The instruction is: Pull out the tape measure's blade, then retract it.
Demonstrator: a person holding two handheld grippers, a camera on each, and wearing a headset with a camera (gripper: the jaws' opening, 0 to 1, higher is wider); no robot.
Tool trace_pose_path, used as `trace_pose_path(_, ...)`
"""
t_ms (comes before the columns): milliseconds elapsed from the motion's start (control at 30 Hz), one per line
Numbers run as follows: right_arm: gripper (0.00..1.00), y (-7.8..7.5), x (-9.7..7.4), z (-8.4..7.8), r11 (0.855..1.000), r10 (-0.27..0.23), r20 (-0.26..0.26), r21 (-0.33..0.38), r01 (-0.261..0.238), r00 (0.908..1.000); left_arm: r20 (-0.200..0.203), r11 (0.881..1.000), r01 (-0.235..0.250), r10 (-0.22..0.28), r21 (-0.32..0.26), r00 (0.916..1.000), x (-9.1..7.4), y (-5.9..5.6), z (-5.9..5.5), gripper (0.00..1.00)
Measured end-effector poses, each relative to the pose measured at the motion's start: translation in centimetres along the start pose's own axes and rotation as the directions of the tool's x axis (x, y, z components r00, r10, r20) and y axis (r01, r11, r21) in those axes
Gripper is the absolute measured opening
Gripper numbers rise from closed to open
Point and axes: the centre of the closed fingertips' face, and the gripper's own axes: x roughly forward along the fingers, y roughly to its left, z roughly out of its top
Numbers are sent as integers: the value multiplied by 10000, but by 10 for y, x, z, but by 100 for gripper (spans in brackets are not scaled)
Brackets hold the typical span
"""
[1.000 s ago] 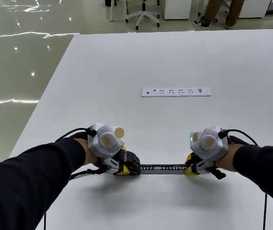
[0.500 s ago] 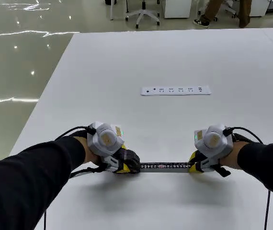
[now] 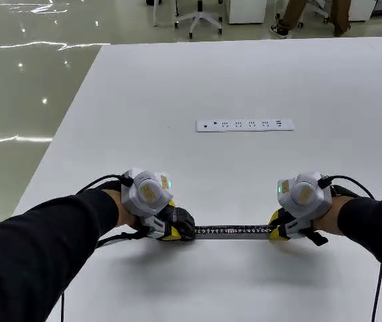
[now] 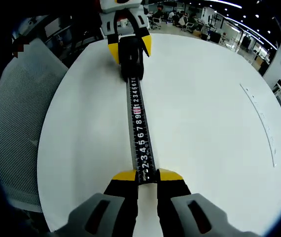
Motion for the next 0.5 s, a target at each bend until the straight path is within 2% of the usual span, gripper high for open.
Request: trace_pose_path(500,8,-2,-6,-11,9999,-55,-114,113,57,9999,5,10000,-28,28,-21,10000,0,0,0,33)
